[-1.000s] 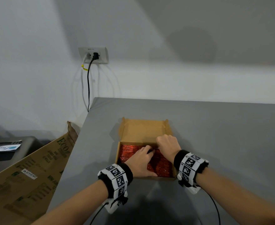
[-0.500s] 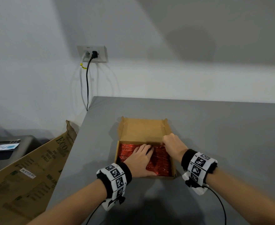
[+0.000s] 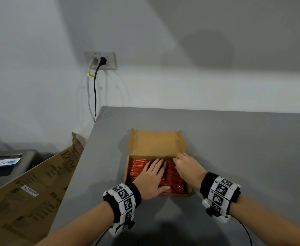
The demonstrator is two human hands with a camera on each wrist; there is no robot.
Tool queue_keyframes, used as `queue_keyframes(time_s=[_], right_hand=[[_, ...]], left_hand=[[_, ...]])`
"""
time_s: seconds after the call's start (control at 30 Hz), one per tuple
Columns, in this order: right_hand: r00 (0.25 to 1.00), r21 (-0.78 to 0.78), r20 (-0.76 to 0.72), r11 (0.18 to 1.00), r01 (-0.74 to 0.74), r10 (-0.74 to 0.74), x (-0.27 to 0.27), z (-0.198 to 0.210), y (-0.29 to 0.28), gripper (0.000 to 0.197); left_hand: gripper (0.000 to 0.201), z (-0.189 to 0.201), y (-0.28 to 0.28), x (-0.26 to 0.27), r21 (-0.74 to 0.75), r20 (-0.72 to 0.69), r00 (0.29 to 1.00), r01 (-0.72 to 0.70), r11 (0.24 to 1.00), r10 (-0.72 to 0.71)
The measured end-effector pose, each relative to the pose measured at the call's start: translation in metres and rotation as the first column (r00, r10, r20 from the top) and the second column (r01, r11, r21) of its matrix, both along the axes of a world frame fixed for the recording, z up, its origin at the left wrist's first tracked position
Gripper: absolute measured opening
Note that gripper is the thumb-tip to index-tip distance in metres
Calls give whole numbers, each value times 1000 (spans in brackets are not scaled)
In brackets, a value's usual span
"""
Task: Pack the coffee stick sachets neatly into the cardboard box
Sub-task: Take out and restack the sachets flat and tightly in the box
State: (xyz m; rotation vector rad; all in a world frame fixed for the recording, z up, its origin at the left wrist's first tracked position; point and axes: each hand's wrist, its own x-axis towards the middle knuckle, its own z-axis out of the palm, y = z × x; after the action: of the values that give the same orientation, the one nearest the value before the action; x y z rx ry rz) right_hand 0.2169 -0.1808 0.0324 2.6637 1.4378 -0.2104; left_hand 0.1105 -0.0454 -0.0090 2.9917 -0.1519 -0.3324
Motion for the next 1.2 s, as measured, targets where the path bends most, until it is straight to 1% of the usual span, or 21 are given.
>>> queue_keyframes(time_s=[0.07,0.13,0.17,0.27,0.37,0.43,0.47,0.5,0.57,0.6,0.67,0.7,0.77,0.8,0.83,0.87,1.0,1.1,1.2], right_hand=[[1000,42,-24,999,1,0,-4,-6,-4,28],[1000,44,-27,999,2,-1,-7,-10,-8,37],[1000,35,-24,999,-2,3,-8,-12,-10,43],[1000,-12,-22,1000,-18,18,-14,-17,-16,57],[1000,-103,-28,995,-6,4,-18,-20,-20,61],[999,-159,-45,987,16,-23,-19,-20,-22,60],[997,-152,-61,988,33,-42,-19,-20,-21,59],[995,-105,-85,993,48,-57,-18,-20,-22,59],[995,27,-84,998,53,-50,-16,-17,-22,63],[995,32,-91,998,47,-44,-16,-17,-23,64],[1000,67,-27,998,11,-9,-19,-19,-23,61],[1000,92,-4,995,-27,27,-22,-22,-23,59],[991,143,-29,982,-123,128,-29,-21,-15,54],[977,138,-92,974,-178,191,-31,-21,-11,54],[960,107,-160,971,-213,228,-33,-20,-8,53],[948,71,-197,968,-241,251,-36,-18,-4,50],[935,6,-188,952,-305,300,-40,-12,8,49],[938,-49,-165,947,-317,305,-40,-12,8,48],[937,-63,-170,945,-320,306,-42,-13,9,47]], left_hand=[[104,-3,1,0,2,8,1000,-7,1000,7],[100,-4,1,0,5,9,1000,-21,1000,21],[101,-4,1,0,0,2,1000,-27,1000,27],[106,-6,4,0,-37,-15,1000,-23,999,22],[100,-8,4,-1,-72,-21,999,-31,997,29],[86,-4,4,-3,-117,-23,999,-41,992,39],[77,0,5,-4,-167,-20,999,-46,985,43],[70,3,8,-5,-228,5,998,-54,972,57],[57,11,16,-8,-328,128,983,-82,941,131],[49,15,23,-10,-363,182,965,-112,925,189],[34,21,39,-17,-385,210,939,-177,906,272],[29,23,46,-21,-385,222,933,-182,905,283],[21,27,56,-28,-366,193,951,-160,917,243],[19,28,58,-31,-352,164,963,-147,925,216],[19,28,60,-31,-344,141,970,-142,928,200],[18,28,60,-31,-346,130,971,-143,927,198],[20,27,60,-30,-329,129,973,-138,934,189],[24,24,57,-32,-292,124,980,-112,950,154],[27,21,55,-34,-278,148,978,-100,955,145]])
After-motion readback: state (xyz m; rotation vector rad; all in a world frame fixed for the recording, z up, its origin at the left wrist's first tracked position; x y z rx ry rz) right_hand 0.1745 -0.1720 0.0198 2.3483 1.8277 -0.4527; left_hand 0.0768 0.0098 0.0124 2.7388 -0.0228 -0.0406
